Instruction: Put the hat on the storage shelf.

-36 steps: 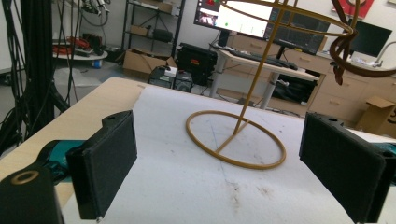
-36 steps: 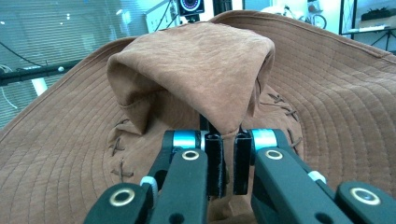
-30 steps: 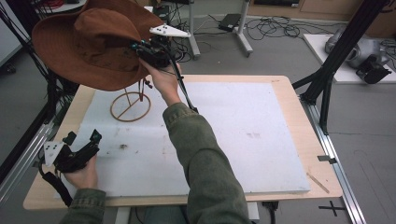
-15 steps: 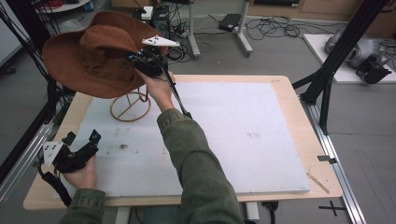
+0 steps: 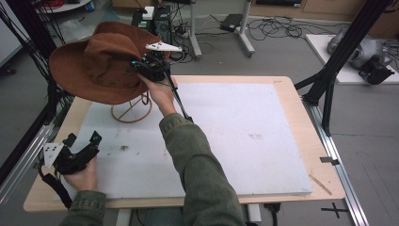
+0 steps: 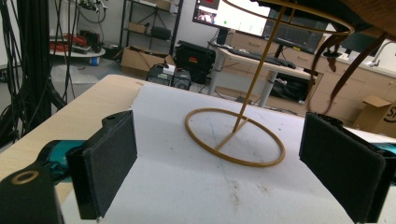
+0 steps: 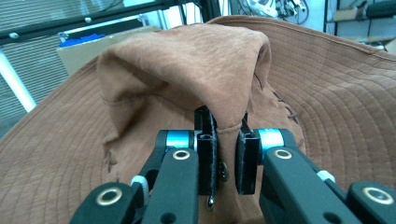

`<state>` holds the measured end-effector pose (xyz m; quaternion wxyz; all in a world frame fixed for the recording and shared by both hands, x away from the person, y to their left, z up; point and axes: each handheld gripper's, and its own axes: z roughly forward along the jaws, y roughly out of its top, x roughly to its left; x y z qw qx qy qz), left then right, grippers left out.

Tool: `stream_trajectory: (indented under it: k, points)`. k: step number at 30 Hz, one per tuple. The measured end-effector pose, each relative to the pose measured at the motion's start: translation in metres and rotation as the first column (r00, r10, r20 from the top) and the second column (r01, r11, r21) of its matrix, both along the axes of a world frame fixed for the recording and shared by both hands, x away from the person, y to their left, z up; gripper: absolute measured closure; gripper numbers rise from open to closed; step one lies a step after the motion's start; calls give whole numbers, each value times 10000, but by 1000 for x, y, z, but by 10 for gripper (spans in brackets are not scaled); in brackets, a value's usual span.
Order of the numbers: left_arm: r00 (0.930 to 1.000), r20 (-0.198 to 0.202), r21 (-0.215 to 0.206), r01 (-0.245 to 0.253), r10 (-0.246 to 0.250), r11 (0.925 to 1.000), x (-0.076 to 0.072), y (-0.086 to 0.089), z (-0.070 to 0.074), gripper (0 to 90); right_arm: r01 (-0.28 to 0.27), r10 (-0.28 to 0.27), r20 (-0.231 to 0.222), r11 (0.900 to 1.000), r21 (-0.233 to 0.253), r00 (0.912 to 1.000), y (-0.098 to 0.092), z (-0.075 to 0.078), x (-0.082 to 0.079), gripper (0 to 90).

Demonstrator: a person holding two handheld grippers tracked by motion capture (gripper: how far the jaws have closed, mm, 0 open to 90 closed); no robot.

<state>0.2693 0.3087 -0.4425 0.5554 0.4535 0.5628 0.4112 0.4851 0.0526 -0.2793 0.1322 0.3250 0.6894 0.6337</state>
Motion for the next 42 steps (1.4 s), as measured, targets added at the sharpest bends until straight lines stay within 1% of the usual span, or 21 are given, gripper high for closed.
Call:
stream_trajectory:
  k: [2,4,7,12,13,15,17,19,22,23,24,26,30,32,33,34,35,38,40,41,42]
  points:
    - [10000,11,4,3,-3,10000,0,0,0,115,14,-13,-98,10000,57,10000,-2,-2,2,814]
    - [10000,-36,32,9,-9,10000,0,0,0,115,19,-20,60,10000,70,10000,-2,-2,2,806]
    - [10000,-50,22,-7,7,10000,0,0,-1,115,-25,26,263,10000,-47,9997,-2,-1,1,782]
    - [10000,-24,35,-6,6,10000,0,0,-1,115,-229,232,525,9997,-71,9983,-2,0,0,681]
    - [10000,-22,31,-2,2,10000,0,0,-1,115,-191,199,600,9997,-151,9980,-1,0,0,640]
    - [10000,-25,18,5,-5,10000,0,0,-1,115,-200,206,555,9997,-105,9982,-2,1,0,568]
    - [10000,-26,33,-10,10,10000,0,0,-1,115,7,-3,557,10000,-76,9984,-3,2,-1,477]
    - [10000,-30,36,-5,6,10000,0,0,-1,115,215,-211,512,9997,-82,9985,-5,3,-1,355]
    - [10000,-37,30,-6,7,10000,0,0,-1,115,262,-263,366,9996,42,9990,-9,3,0,245]
    - [10000,-40,37,-12,12,10000,0,0,-1,115,414,-413,438,9991,-19,9982,-10,4,0,206]
    - [10000,-36,39,-18,19,10000,0,0,-1,115,488,-487,447,9988,-18,9978,-11,4,0,193]
    - [10000,-22,47,-10,10,10000,0,0,-1,115,436,-435,470,9990,-13,9979,-14,6,0,137]
    - [10000,-48,81,13,-13,10000,0,-1,-1,115,517,-499,729,9984,-223,9961,-21,9,-2,98]
    - [10000,-36,69,5,-5,10000,1,-1,-1,115,807,-768,995,9961,-350,9921,-25,12,-4,12]
    - [10000,-33,71,2,-2,10000,1,-1,-1,115,948,-898,1094,9946,-419,9899,-28,14,-5,12]
    - [10000,-35,79,1,-1,10000,1,-1,-2,115,903,-850,1141,9950,-418,9898,-31,16,-6,12]
    - [10000,-39,89,2,-2,10000,1,-1,-2,115,1010,-956,1164,9940,-411,9886,-35,18,-7,12]
    - [10000,-47,100,-36,37,9999,0,0,-2,115,1247,-1166,1599,9913,-410,9802,-50,25,-12,12]
    - [10000,-39,95,-57,57,9999,0,0,-2,115,1703,-1626,2302,9853,-137,9595,-66,27,-19,12]
    - [10000,-41,134,-77,78,9999,0,0,-2,115,1785,-1711,2392,9839,-93,9558,-74,28,-21,12]
    - [9999,-21,115,-111,111,9999,0,0,-2,115,1799,-1720,2358,9836,-120,9565,-80,28,-22,12]
